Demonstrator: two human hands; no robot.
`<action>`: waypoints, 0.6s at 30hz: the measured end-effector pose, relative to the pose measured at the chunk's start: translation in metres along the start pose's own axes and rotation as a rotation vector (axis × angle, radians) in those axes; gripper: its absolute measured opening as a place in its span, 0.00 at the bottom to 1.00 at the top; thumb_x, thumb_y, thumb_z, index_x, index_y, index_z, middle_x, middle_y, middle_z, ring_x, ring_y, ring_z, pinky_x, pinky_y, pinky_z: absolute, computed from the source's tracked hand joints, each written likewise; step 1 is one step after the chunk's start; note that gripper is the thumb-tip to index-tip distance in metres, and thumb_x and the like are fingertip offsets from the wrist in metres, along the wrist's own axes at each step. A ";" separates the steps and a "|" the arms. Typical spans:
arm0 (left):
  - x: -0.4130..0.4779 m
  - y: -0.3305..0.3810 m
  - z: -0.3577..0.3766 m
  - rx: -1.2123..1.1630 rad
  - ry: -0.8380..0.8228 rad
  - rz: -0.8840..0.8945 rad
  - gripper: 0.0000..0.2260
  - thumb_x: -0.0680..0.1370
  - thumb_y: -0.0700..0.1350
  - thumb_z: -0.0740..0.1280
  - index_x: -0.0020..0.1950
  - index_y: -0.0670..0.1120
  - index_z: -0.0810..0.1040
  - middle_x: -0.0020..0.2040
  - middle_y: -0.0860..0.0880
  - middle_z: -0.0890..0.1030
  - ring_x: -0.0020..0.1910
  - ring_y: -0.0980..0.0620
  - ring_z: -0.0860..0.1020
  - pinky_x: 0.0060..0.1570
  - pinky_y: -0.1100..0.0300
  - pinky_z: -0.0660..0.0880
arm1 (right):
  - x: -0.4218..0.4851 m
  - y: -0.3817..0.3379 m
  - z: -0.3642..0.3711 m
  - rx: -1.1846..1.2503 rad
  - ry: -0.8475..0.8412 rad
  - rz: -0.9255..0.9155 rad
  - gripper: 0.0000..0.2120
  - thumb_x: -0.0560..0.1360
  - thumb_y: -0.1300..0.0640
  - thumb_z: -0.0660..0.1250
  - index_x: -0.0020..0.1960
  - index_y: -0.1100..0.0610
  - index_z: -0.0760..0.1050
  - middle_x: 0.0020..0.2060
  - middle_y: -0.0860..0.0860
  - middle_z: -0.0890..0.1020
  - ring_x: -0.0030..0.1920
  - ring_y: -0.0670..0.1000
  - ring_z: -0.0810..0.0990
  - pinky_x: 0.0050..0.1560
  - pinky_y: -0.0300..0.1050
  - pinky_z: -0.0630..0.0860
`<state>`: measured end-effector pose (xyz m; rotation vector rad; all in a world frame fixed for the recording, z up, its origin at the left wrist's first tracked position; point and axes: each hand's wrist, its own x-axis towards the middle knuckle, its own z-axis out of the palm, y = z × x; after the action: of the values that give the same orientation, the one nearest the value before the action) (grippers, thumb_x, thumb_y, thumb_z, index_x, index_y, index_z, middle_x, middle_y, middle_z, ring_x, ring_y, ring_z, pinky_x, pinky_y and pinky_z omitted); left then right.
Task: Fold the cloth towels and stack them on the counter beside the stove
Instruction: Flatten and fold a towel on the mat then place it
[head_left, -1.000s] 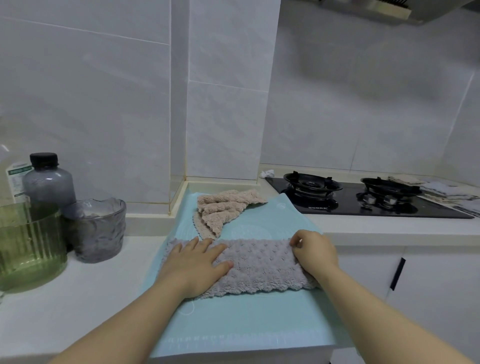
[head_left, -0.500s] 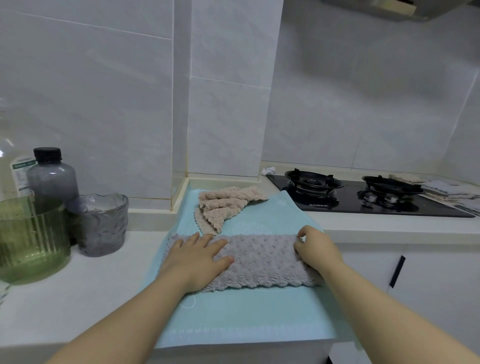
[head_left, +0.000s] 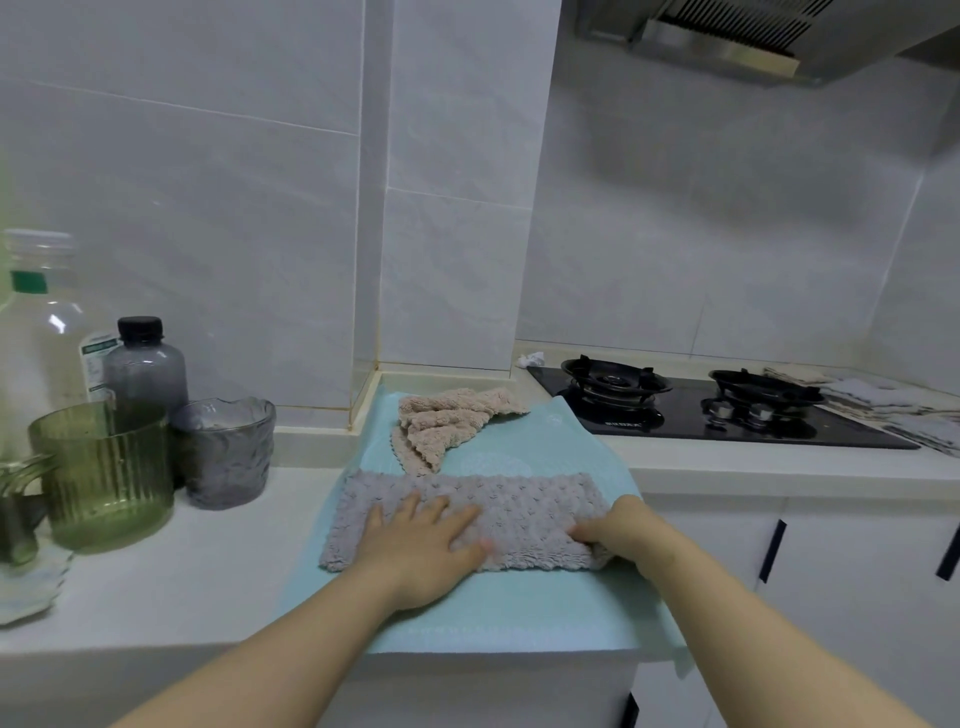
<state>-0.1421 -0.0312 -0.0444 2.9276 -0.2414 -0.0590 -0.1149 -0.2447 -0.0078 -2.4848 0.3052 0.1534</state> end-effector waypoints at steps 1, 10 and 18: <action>0.000 0.001 0.002 0.051 -0.031 -0.010 0.26 0.78 0.66 0.43 0.74 0.64 0.45 0.78 0.54 0.43 0.77 0.47 0.41 0.71 0.41 0.38 | -0.005 -0.001 -0.003 0.045 -0.006 0.013 0.18 0.75 0.56 0.68 0.32 0.59 0.63 0.29 0.51 0.70 0.30 0.46 0.67 0.28 0.37 0.62; -0.005 -0.019 -0.017 0.008 0.009 0.067 0.23 0.80 0.60 0.46 0.75 0.60 0.51 0.78 0.53 0.49 0.77 0.50 0.46 0.73 0.41 0.42 | -0.007 -0.003 0.011 0.520 0.244 -0.046 0.27 0.72 0.68 0.66 0.69 0.60 0.63 0.48 0.57 0.76 0.44 0.57 0.77 0.41 0.47 0.75; -0.036 -0.093 -0.020 -0.456 0.270 0.032 0.12 0.80 0.42 0.60 0.56 0.55 0.79 0.59 0.56 0.79 0.60 0.55 0.74 0.59 0.65 0.68 | -0.024 -0.072 0.029 0.801 0.336 -0.331 0.08 0.72 0.65 0.67 0.48 0.56 0.72 0.38 0.51 0.75 0.36 0.49 0.74 0.41 0.45 0.71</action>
<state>-0.1622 0.0691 -0.0429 2.4421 -0.1997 0.2509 -0.1208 -0.1668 0.0150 -1.7137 0.0590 -0.4457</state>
